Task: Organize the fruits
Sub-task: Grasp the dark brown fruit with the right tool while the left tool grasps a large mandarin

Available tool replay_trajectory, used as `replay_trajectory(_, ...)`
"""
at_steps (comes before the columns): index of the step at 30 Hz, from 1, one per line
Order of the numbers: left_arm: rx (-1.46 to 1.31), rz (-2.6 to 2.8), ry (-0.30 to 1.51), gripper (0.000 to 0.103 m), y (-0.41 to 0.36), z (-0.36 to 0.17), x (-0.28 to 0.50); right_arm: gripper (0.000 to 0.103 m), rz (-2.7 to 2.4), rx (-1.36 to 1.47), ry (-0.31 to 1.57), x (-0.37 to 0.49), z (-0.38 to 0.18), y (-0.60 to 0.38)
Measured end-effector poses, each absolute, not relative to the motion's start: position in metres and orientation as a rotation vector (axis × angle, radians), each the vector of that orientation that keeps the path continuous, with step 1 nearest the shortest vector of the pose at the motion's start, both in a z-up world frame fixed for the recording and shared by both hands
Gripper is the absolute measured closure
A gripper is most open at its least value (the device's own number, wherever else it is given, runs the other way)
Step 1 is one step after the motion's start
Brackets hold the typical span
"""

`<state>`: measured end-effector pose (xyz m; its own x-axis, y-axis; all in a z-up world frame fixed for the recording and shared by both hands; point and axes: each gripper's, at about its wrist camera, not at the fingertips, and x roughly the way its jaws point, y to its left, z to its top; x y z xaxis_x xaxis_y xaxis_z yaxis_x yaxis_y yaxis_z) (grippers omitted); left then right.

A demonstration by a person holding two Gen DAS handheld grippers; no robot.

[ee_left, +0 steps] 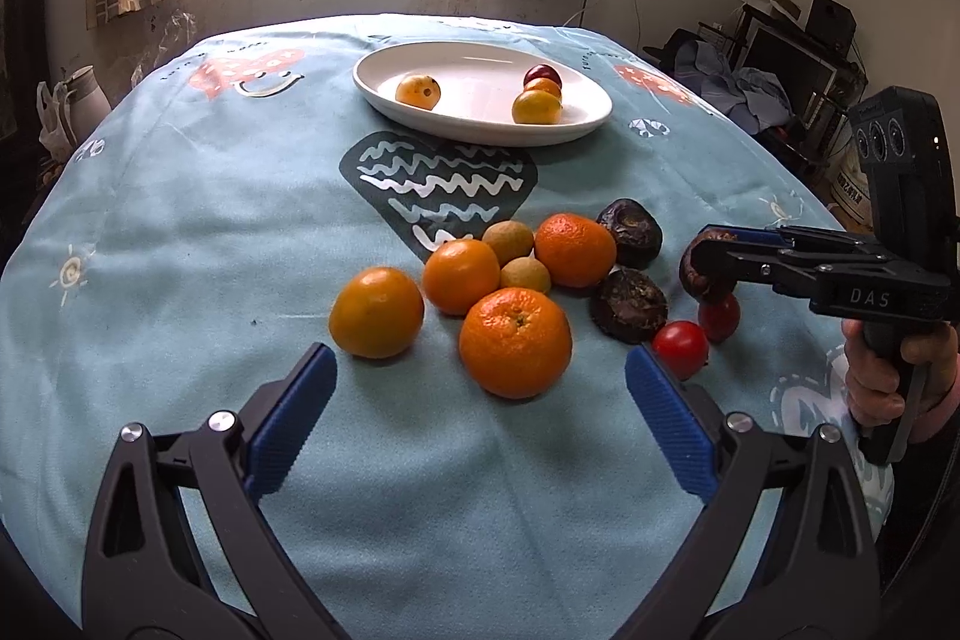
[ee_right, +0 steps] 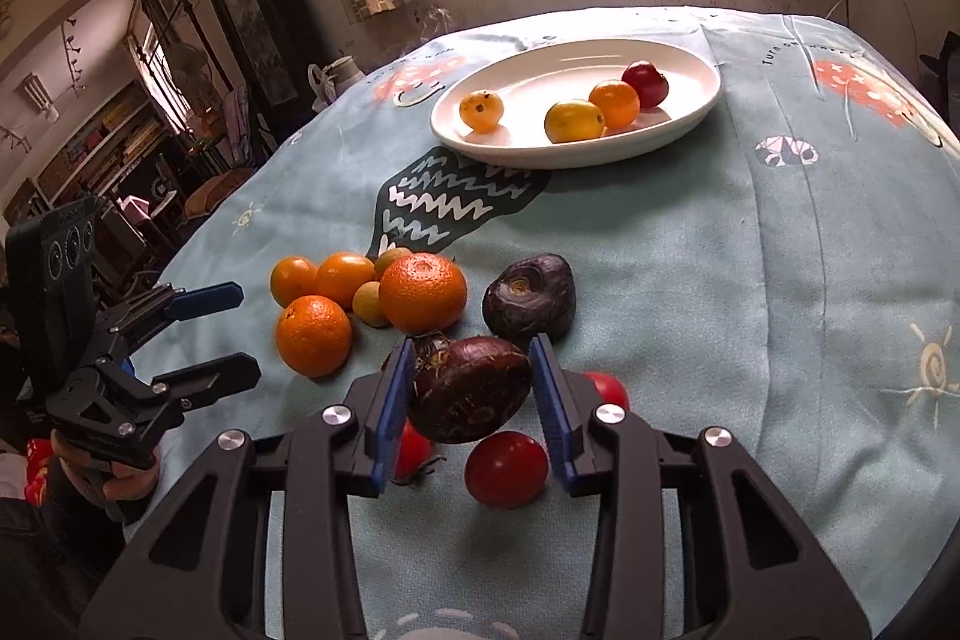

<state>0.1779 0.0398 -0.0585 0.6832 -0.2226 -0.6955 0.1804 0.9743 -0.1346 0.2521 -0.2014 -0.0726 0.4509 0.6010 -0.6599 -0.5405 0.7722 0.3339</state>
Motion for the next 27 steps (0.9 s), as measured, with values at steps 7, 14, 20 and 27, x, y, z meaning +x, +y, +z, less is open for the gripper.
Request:
replay_trajectory(7, -0.036, -0.252, 0.841, 0.031, 0.026, -0.066, 0.192, 0.063, 0.732, 0.126, 0.802, 0.244, -0.061, -0.208)
replay_trajectory(14, -0.027, -0.257, 0.893, 0.034, 0.018, -0.074, 0.205, 0.063, 0.761, 0.167, 0.774, 0.238, -0.052, -0.213)
replay_trajectory(20, -0.046, -0.264, 0.943, 0.047, 0.015, -0.081, 0.214, 0.063, 0.772, 0.166, 0.761, 0.235, -0.05, -0.213)
replay_trajectory(27, -0.064, -0.254, 0.943, 0.056, 0.017, -0.082, 0.216, 0.063, 0.77, 0.176, 0.762, 0.234, -0.05, -0.215)
